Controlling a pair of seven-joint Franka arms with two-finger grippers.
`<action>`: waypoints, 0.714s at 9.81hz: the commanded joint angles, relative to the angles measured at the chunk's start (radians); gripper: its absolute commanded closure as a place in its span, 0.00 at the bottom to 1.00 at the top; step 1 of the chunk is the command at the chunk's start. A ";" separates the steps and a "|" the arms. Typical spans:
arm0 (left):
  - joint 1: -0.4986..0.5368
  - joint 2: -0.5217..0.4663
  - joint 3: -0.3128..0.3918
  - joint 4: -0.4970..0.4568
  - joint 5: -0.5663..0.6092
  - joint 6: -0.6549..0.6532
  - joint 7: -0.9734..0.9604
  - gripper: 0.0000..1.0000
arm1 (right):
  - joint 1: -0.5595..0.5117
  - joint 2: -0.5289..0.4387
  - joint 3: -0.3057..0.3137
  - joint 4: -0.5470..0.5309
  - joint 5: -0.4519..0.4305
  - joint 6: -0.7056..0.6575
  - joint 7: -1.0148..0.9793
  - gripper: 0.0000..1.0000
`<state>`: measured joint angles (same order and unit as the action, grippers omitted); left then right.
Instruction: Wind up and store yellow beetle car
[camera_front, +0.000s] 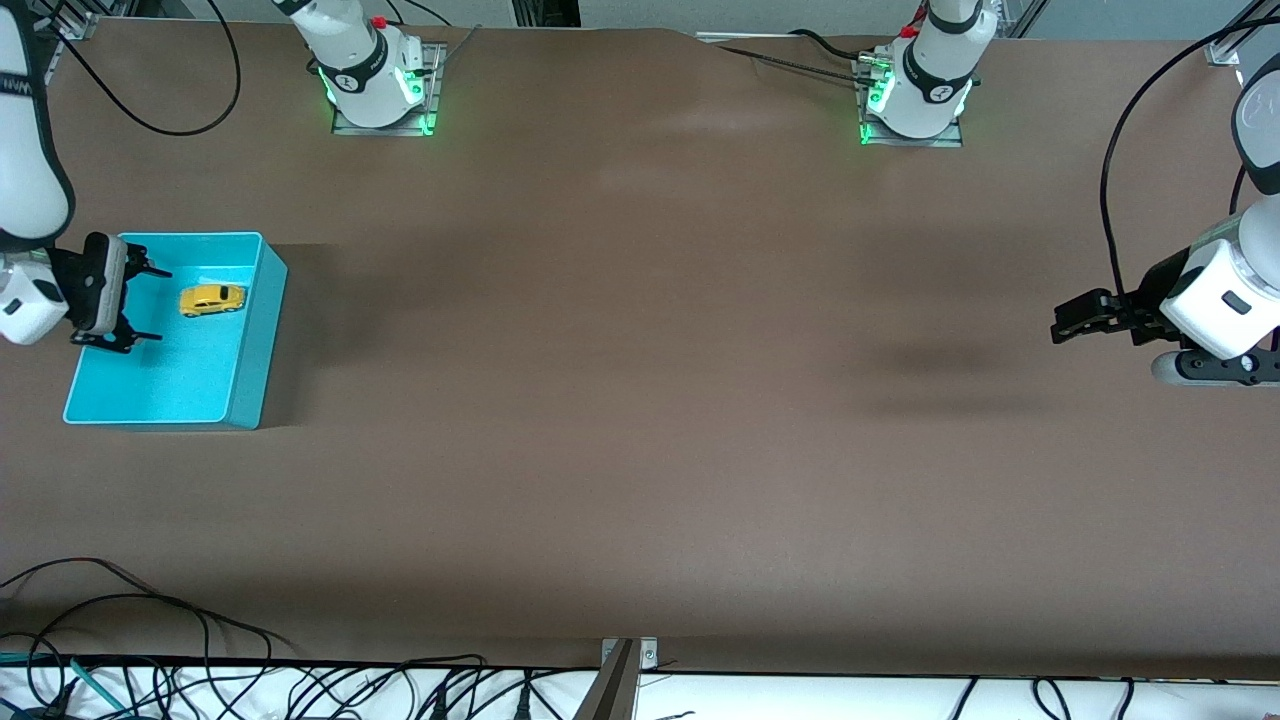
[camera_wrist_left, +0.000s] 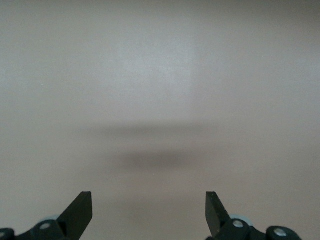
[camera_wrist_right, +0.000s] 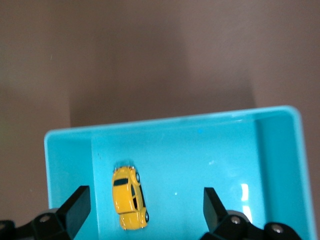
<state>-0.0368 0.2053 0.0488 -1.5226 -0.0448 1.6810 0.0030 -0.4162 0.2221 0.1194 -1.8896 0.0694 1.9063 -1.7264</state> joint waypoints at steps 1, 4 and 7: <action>0.005 -0.012 -0.003 0.013 0.019 -0.023 0.018 0.00 | 0.083 -0.093 -0.007 0.006 0.038 -0.052 0.273 0.00; 0.005 -0.012 -0.001 0.013 0.019 -0.023 0.018 0.00 | 0.193 -0.232 -0.021 0.007 0.116 -0.143 0.764 0.00; 0.005 -0.011 -0.001 0.012 0.019 -0.023 0.018 0.00 | 0.325 -0.357 -0.026 0.007 0.092 -0.219 1.275 0.00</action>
<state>-0.0357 0.2026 0.0500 -1.5211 -0.0447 1.6798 0.0035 -0.1439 -0.0771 0.1141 -1.8687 0.1720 1.7213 -0.6270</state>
